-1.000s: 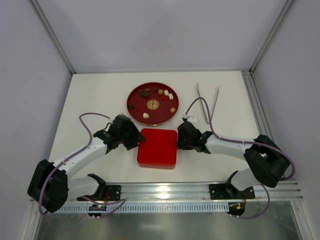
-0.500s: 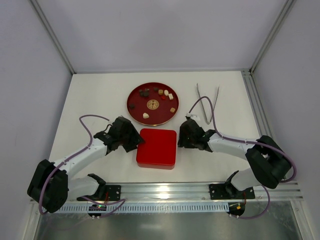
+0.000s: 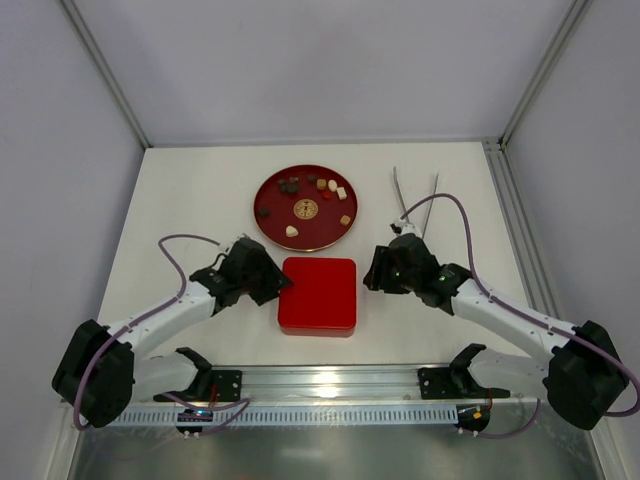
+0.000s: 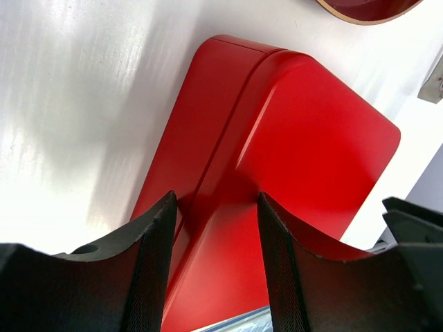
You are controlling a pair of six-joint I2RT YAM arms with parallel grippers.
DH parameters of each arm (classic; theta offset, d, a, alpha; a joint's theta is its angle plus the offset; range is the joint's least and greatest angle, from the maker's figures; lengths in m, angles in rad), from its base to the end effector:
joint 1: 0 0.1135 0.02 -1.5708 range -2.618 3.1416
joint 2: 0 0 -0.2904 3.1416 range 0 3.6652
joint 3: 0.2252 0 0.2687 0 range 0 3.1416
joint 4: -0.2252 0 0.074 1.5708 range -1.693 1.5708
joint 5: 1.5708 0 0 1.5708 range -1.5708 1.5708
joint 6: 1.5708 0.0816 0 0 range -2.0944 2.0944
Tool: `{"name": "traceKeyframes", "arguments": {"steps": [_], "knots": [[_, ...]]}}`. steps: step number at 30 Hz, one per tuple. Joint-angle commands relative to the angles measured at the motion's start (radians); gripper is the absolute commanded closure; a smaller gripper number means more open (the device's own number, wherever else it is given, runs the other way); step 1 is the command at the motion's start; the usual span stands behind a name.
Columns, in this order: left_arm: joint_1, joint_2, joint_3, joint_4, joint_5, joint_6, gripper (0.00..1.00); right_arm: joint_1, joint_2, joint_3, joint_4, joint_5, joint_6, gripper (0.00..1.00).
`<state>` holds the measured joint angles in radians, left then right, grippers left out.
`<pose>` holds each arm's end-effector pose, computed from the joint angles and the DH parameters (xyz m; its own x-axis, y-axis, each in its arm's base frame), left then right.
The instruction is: Pack the chocolate
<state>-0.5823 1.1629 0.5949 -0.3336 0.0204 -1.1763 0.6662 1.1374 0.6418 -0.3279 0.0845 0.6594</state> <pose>0.2115 -0.1413 0.1677 -0.7691 -0.5987 -0.2237 -0.3894 0.7165 -0.5789 0.2107 0.1568 0.1914 -0.8054 0.1434 -0.5751 -0.0977 0.9249 0.3675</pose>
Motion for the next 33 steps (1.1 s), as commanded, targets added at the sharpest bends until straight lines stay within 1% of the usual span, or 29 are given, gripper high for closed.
{"name": "traceKeyframes", "arguments": {"steps": [1, 4, 5, 9, 21, 28, 29, 33], "knots": [[-0.037, 0.032, -0.04, -0.062, -0.085, -0.042, 0.51, 0.015, -0.054, 0.035, -0.043, -0.054, 0.008, 0.44], [-0.057, 0.055, -0.038, -0.051, -0.092, -0.063, 0.52, 0.052, -0.068, 0.042, -0.051, -0.061, 0.02, 0.44], [-0.06, 0.061, -0.037, -0.047, -0.093, -0.066, 0.52, 0.074, -0.061, 0.042, -0.051, -0.057, 0.022, 0.44], [-0.067, 0.075, -0.037, -0.041, -0.094, -0.072, 0.52, 0.096, -0.022, 0.009, -0.022, -0.055, 0.042, 0.44], [-0.065, 0.09, -0.079, -0.033, -0.083, -0.071, 0.52, 0.096, -0.005, -0.119, 0.05, -0.055, 0.085, 0.45], [-0.067, 0.112, -0.118, -0.027, -0.066, -0.071, 0.54, 0.096, 0.013, -0.186, 0.096, -0.048, 0.117, 0.46], [-0.067, 0.115, -0.121, -0.027, -0.066, -0.071, 0.55, 0.096, 0.015, -0.197, 0.101, -0.046, 0.118, 0.49], [-0.067, 0.121, -0.142, -0.022, -0.063, -0.08, 0.55, 0.096, 0.021, -0.223, 0.118, -0.046, 0.138, 0.49]]}}
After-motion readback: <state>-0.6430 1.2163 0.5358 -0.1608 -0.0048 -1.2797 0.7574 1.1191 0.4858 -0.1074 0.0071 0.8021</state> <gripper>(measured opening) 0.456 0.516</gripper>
